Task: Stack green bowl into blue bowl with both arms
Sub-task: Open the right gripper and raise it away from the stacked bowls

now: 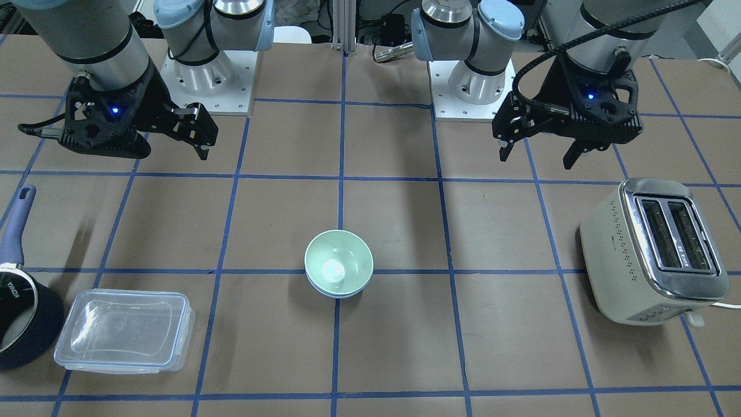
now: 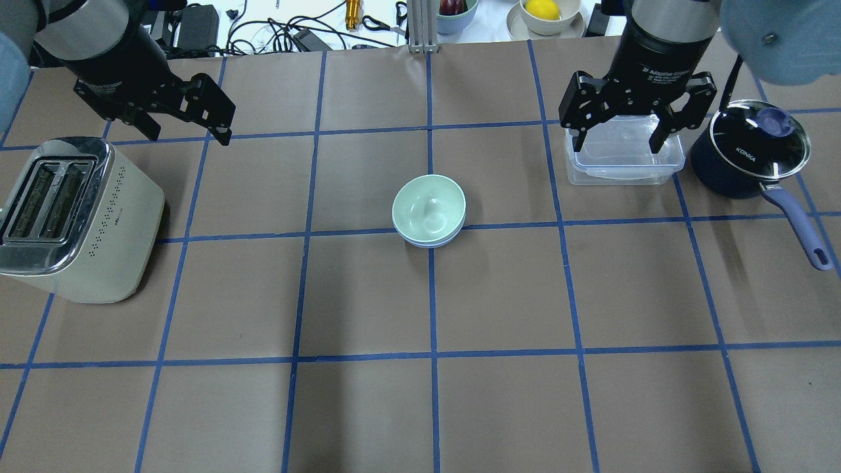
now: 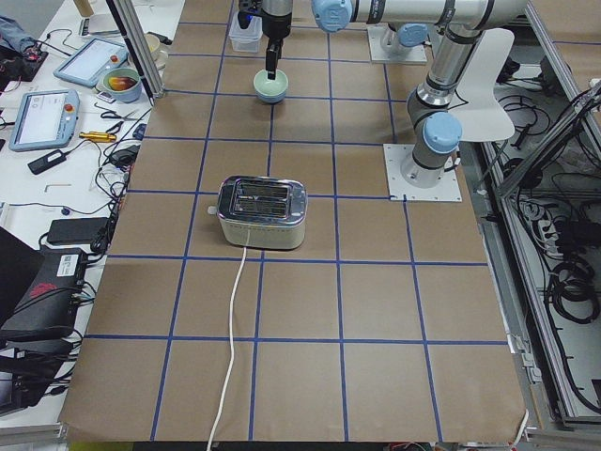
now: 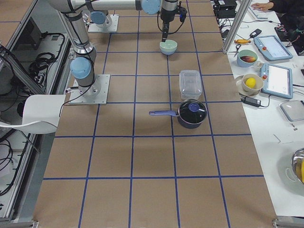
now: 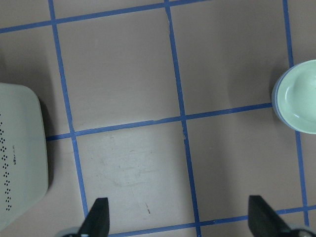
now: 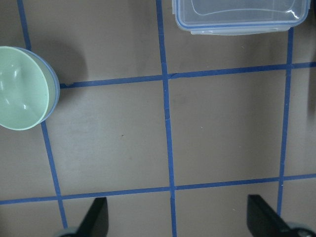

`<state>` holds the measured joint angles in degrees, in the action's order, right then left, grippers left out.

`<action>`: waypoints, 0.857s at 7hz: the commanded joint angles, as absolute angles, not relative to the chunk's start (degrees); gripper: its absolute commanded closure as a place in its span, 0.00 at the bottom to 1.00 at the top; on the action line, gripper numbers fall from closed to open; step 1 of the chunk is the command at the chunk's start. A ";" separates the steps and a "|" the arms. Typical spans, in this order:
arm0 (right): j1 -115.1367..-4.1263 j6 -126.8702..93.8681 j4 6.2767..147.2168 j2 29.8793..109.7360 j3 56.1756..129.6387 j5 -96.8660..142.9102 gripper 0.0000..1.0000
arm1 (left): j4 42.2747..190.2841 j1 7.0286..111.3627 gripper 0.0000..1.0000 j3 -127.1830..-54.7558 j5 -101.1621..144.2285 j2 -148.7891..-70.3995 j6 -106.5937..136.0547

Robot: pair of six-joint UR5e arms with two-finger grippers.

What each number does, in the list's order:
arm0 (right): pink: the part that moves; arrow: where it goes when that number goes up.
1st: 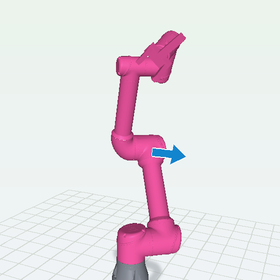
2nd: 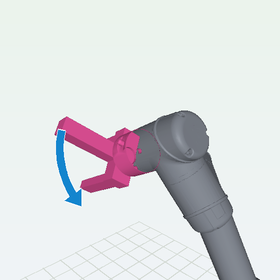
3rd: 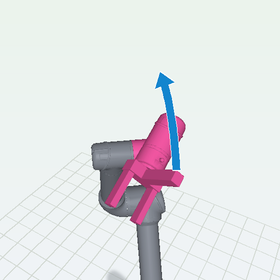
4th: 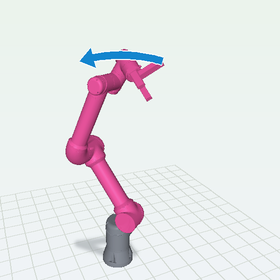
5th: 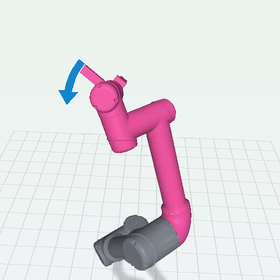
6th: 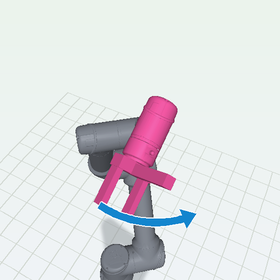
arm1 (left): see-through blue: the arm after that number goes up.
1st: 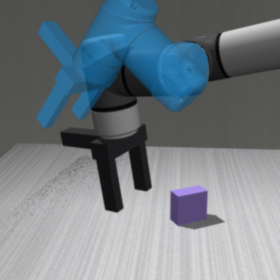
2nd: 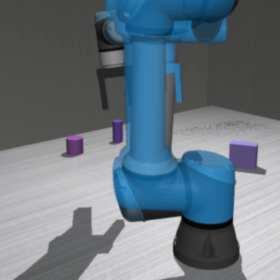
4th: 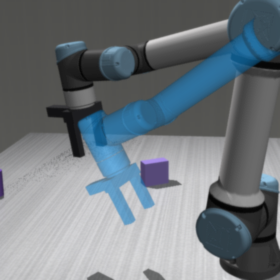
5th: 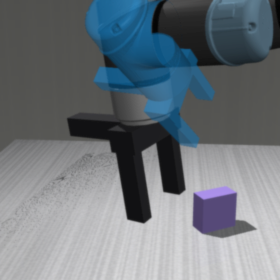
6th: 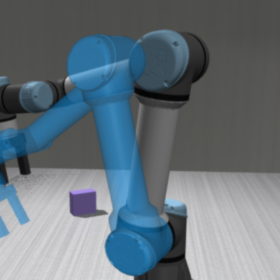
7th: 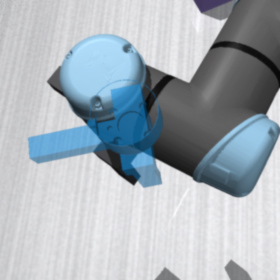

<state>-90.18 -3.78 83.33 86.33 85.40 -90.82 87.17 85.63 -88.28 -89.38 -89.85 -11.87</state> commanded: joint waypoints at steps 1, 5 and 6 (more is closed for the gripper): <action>-88.60 -0.53 82.18 87.10 85.25 -91.32 0.00 | 87.10 85.69 0.00 -88.42 -89.47 -89.91 -11.87; -88.59 -0.44 82.26 88.42 85.17 -91.23 0.00 | 87.01 85.69 0.00 -88.42 -89.38 -90.09 -11.87; -88.59 -0.53 82.18 88.42 85.25 -91.23 0.00 | 86.92 85.69 0.00 -88.33 -89.38 -90.17 -10.21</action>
